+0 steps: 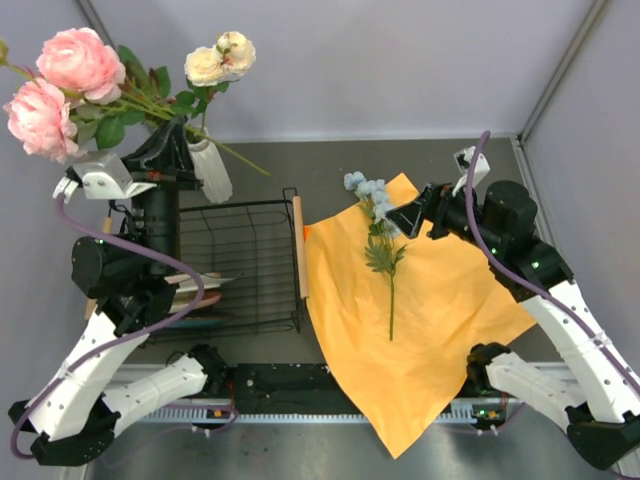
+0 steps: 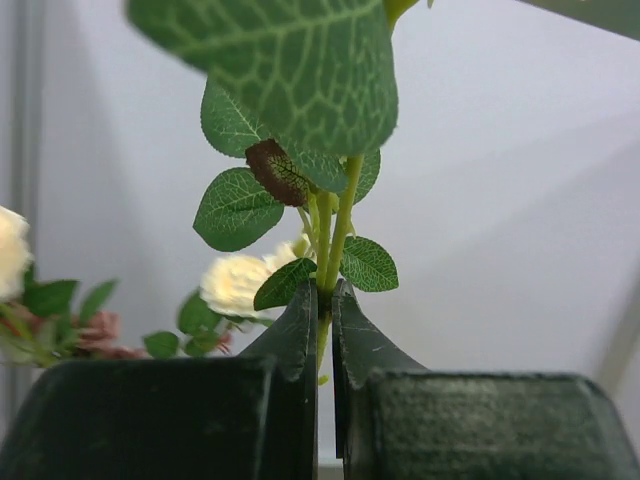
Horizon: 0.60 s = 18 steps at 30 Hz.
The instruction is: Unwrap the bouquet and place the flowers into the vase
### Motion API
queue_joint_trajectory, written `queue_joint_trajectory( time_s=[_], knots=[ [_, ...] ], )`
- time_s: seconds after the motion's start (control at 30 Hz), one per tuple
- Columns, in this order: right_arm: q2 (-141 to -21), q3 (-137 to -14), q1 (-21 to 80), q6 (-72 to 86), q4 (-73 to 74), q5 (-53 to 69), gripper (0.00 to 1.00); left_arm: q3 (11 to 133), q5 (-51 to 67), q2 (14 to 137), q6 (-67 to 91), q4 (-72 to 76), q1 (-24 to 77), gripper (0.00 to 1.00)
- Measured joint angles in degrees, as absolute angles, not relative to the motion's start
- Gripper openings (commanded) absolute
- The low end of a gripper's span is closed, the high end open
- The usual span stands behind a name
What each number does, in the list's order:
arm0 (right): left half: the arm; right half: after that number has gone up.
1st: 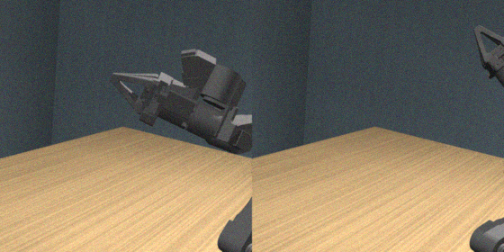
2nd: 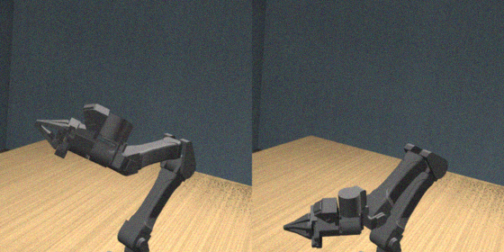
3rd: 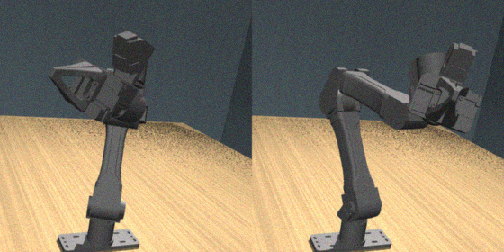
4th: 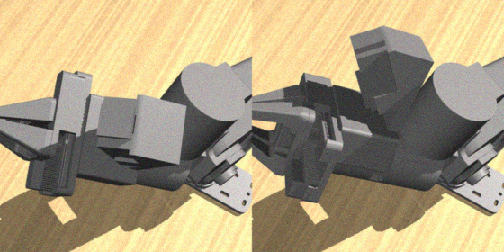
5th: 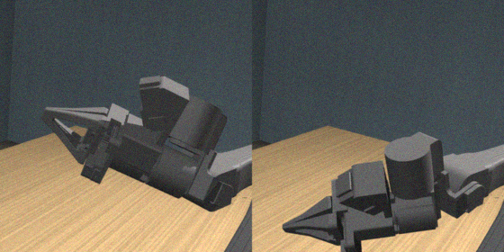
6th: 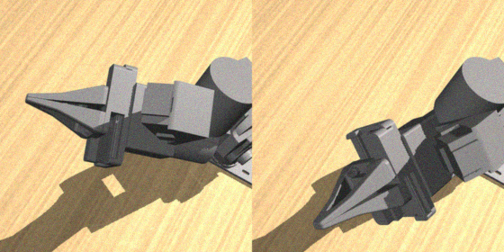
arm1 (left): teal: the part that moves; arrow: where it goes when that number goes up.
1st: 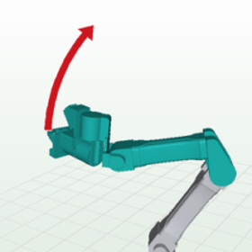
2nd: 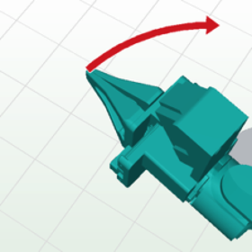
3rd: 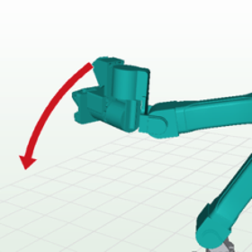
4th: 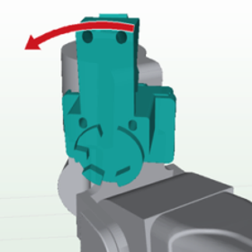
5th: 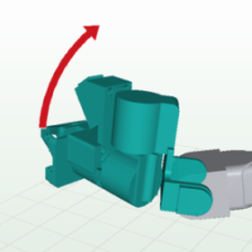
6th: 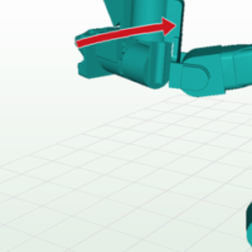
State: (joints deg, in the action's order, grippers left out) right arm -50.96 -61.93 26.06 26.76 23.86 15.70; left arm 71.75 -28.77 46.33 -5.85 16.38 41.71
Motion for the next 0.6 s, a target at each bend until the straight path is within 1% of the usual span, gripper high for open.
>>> queue_joint_trajectory(
  time_s=[0.1,0.2,0.3,0.37,0.5,0.6],
  knots=[
    [-50.9,-61.9,26.1,27.0,24.0,15.7,0.87,71.7,-33.8,47.7,-16.2,24.6,41.6,0.00],
    [-50.8,-61.9,26.1,27.1,24.1,15.7,0.87,70.6,-35.9,49.1,-25.4,35.5,40.7,0.00],
    [-50.8,-61.9,26.1,27.2,24.1,15.7,0.87,70.4,-36.2,51.2,-31.6,44.4,37.2,0.00],
    [-50.8,-61.9,26.1,27.2,24.1,15.7,0.87,70.7,-36.0,52.6,-31.9,46.7,32.8,0.00],
    [-50.7,-61.9,26.1,27.2,24.1,15.7,0.87,72.9,-35.5,57.1,-27.6,46.0,21.8,0.00],
    [-50.6,-61.9,26.1,27.2,24.4,15.6,0.87,74.2,-34.6,60.7,-23.3,44.2,16.4,0.00]
  ],
)
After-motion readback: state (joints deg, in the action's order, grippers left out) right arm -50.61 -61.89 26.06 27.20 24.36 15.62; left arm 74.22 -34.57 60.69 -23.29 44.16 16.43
